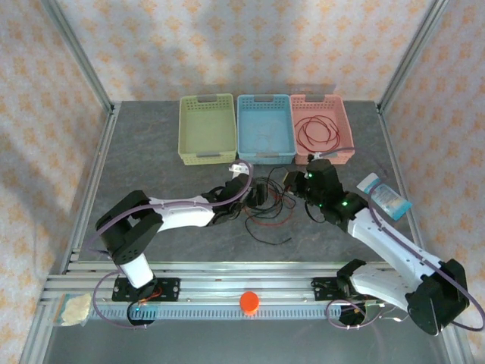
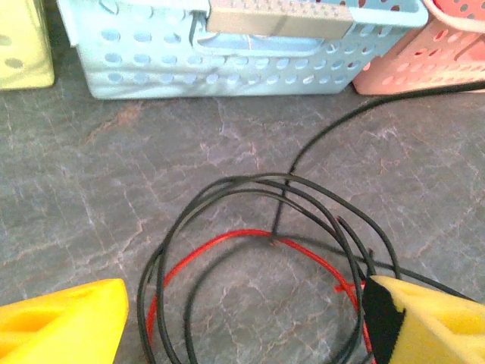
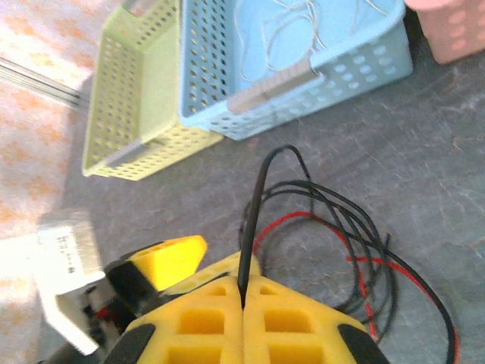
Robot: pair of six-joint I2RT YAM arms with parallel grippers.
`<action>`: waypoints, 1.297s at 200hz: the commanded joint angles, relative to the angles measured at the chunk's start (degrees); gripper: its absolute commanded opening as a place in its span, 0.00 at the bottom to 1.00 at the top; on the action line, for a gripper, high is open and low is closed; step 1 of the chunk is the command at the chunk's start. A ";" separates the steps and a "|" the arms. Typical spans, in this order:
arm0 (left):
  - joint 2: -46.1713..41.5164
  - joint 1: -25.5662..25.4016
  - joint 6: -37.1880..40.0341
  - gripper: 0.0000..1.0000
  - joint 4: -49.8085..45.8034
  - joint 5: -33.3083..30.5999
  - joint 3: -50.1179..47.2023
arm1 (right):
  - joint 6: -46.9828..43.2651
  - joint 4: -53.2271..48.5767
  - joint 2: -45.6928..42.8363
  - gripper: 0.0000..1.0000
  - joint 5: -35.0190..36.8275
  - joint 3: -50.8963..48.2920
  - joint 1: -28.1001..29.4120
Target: Untangle the cables
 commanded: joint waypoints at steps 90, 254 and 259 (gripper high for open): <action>11.00 0.45 3.40 0.81 -5.26 -6.55 8.81 | -5.95 -1.70 -8.08 0.00 -3.11 8.74 0.37; 11.82 0.19 0.31 0.81 -4.84 -6.98 3.44 | -25.60 -20.90 -6.08 0.00 17.36 38.26 0.36; 11.82 0.19 0.31 0.81 -4.84 -7.10 3.36 | -25.97 -21.10 -6.00 0.00 18.07 38.87 0.37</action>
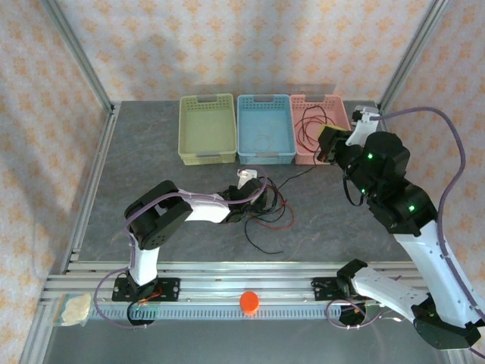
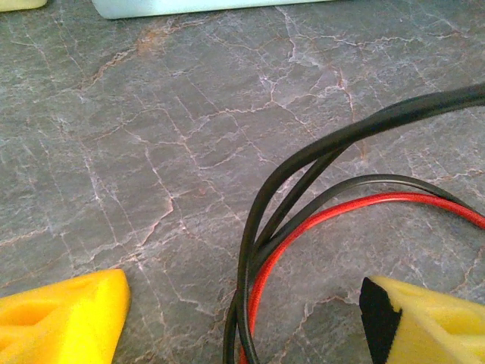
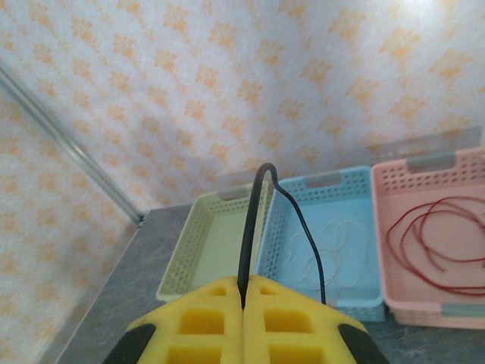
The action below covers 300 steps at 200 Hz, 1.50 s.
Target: Untangle the cables
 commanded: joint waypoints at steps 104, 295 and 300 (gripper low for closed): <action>-4.05 0.04 -1.87 0.81 -0.90 -2.57 -4.00 | -6.79 -6.31 1.11 0.00 10.28 9.27 0.37; -32.65 0.99 10.70 0.79 12.74 30.76 1.93 | 23.49 10.55 10.74 0.00 -3.02 -5.76 0.12; -32.21 0.93 10.80 0.79 13.01 31.02 2.48 | 23.50 10.55 11.02 0.00 -3.75 -5.58 0.03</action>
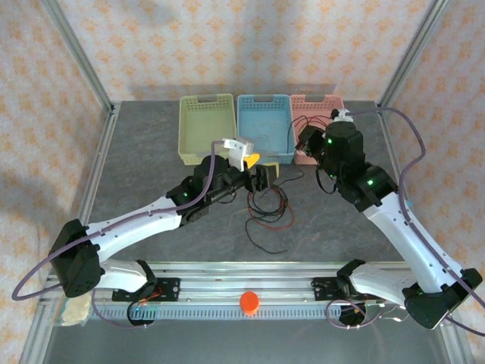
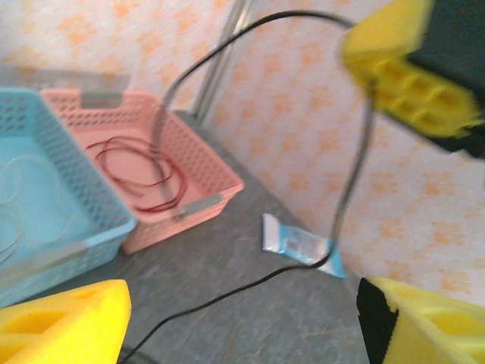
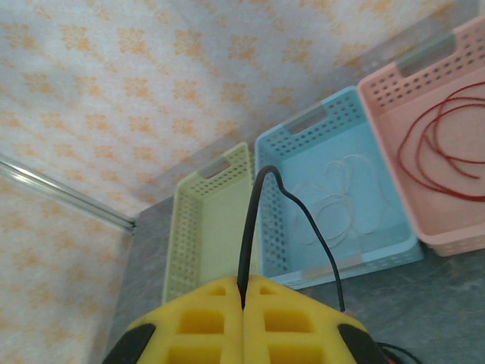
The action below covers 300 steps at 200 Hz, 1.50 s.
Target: Untangle the cables
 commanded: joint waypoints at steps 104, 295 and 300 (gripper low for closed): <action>8.76 1.28 4.21 0.66 0.43 12.06 11.71 | 3.62 4.26 1.99 0.00 -11.49 0.92 -0.33; 3.81 5.41 5.15 0.00 -12.44 5.94 18.68 | -14.26 8.64 -6.28 0.59 -7.94 -2.23 -0.50; 3.70 5.92 5.20 0.00 -13.27 5.62 19.23 | -15.24 8.83 -6.61 0.60 -7.83 -2.62 -0.50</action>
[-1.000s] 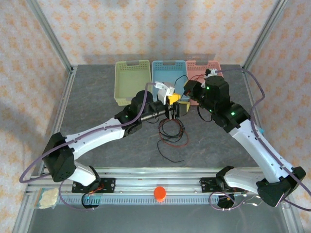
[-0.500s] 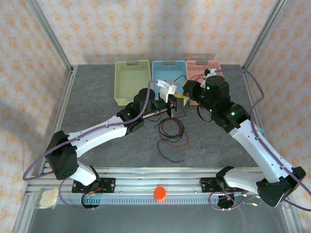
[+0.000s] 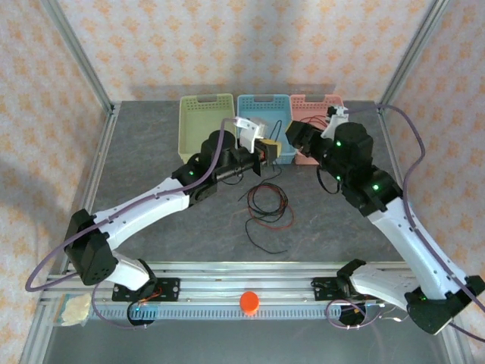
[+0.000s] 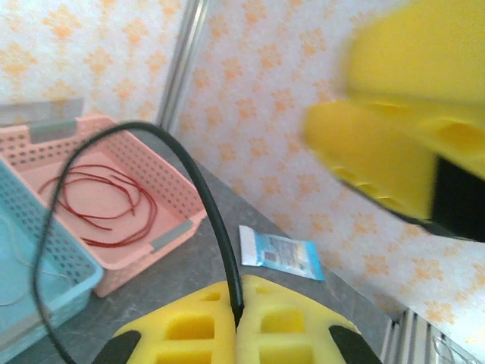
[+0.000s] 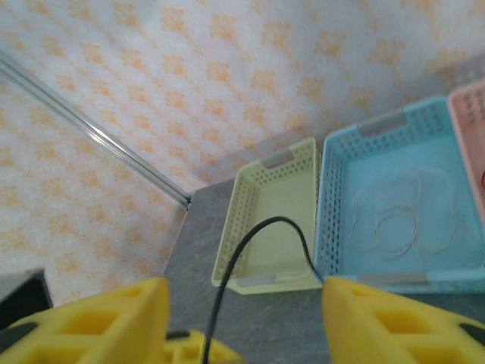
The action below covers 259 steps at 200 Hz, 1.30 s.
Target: Untangle the cables
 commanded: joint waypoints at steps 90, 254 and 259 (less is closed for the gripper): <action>-2.14 10.55 6.63 0.00 -16.38 -11.85 16.31 | -11.90 7.27 0.42 0.63 -0.98 -4.72 0.04; 21.95 26.00 19.39 0.00 -12.14 -11.09 39.89 | -9.06 12.38 15.50 0.62 -6.26 1.21 0.92; 22.90 26.22 19.81 0.00 -11.74 -11.34 40.50 | -8.94 12.57 15.63 0.62 -6.51 1.09 0.95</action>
